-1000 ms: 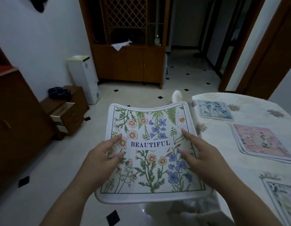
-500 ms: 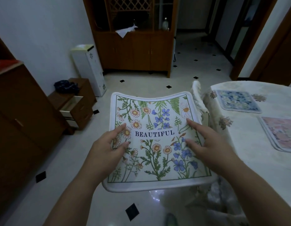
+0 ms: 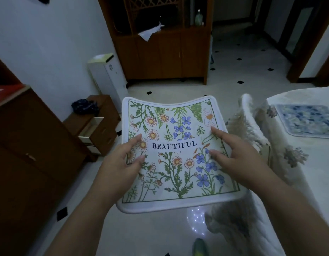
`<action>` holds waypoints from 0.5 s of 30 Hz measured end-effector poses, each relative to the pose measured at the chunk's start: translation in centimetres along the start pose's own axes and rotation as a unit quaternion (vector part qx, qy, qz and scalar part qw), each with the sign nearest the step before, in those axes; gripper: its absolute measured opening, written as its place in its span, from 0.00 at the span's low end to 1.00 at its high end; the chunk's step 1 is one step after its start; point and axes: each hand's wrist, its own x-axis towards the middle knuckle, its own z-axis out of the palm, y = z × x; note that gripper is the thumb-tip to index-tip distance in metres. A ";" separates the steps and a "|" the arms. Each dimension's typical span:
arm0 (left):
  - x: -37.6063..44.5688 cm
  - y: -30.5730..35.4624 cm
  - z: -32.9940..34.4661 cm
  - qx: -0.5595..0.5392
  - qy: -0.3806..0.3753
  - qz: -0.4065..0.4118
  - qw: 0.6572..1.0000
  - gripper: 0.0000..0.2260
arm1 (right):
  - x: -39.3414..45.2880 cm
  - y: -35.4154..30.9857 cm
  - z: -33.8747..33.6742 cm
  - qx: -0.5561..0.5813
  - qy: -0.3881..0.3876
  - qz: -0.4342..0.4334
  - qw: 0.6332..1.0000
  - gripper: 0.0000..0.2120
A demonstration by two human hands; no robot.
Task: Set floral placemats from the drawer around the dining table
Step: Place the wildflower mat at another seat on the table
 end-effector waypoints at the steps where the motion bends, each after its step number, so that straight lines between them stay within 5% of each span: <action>1: 1.5 0.2 0.3 -0.002 0.000 -0.002 1.000 0.25 | 1.5 0.3 -0.1 -0.001 -0.003 0.000 1.000 0.31; 15: 17.2 2.5 6.2 0.012 -0.034 0.025 0.999 0.25 | 14.5 4.7 -2.8 -0.021 0.024 0.051 0.998 0.31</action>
